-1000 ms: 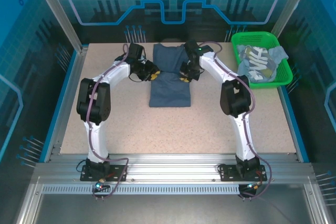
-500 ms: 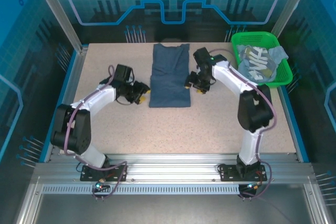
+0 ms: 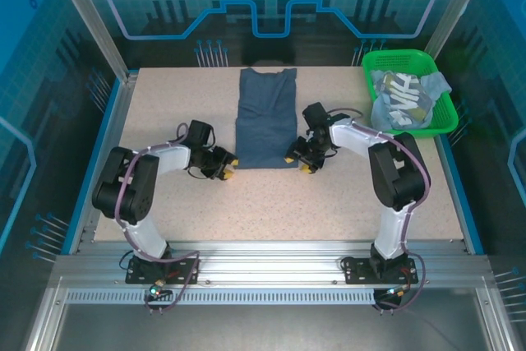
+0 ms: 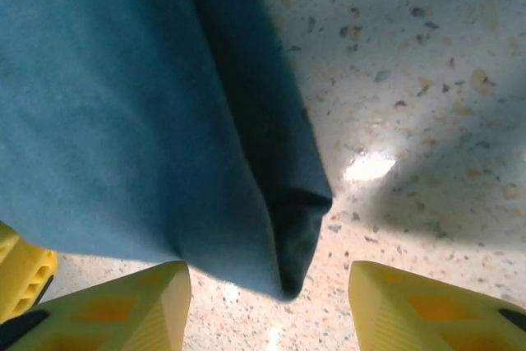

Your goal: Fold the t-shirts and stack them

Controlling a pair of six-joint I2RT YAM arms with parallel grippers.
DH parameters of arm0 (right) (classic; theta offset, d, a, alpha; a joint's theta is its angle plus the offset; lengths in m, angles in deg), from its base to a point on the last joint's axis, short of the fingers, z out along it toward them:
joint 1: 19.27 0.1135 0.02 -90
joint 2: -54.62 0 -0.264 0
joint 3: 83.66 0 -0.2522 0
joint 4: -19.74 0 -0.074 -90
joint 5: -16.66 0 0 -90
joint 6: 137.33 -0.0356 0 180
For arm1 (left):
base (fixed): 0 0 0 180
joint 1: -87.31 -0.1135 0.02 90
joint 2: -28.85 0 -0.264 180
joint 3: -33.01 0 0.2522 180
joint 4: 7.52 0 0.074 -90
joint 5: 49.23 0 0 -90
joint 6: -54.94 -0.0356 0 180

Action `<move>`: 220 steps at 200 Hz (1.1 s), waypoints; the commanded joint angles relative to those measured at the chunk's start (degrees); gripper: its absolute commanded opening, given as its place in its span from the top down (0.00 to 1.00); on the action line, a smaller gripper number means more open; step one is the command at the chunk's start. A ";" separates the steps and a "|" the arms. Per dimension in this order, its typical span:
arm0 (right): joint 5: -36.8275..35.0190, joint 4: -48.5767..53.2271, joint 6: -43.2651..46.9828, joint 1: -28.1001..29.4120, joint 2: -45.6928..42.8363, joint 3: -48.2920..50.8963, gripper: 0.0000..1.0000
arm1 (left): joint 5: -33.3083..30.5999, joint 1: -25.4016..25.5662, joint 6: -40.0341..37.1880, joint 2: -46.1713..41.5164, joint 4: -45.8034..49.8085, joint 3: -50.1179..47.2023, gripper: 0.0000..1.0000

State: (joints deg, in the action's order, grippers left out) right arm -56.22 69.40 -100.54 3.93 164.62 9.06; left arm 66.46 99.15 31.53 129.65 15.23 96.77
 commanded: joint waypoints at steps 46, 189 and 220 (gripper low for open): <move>-0.72 2.54 -1.54 -0.03 5.24 -4.93 0.66 | 0.67 1.12 0.64 5.09 -3.46 6.76 0.83; -4.25 10.38 4.11 6.74 -12.44 8.46 1.00 | 1.88 8.75 -9.67 -17.02 17.00 -4.17 1.00; -2.23 17.03 3.80 11.38 -18.39 11.75 1.00 | 3.04 15.60 -10.36 -24.87 23.92 -9.17 1.00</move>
State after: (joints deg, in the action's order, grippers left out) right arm -60.85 78.97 -97.54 12.08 151.26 18.44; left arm 66.79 110.32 23.22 110.24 29.48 90.74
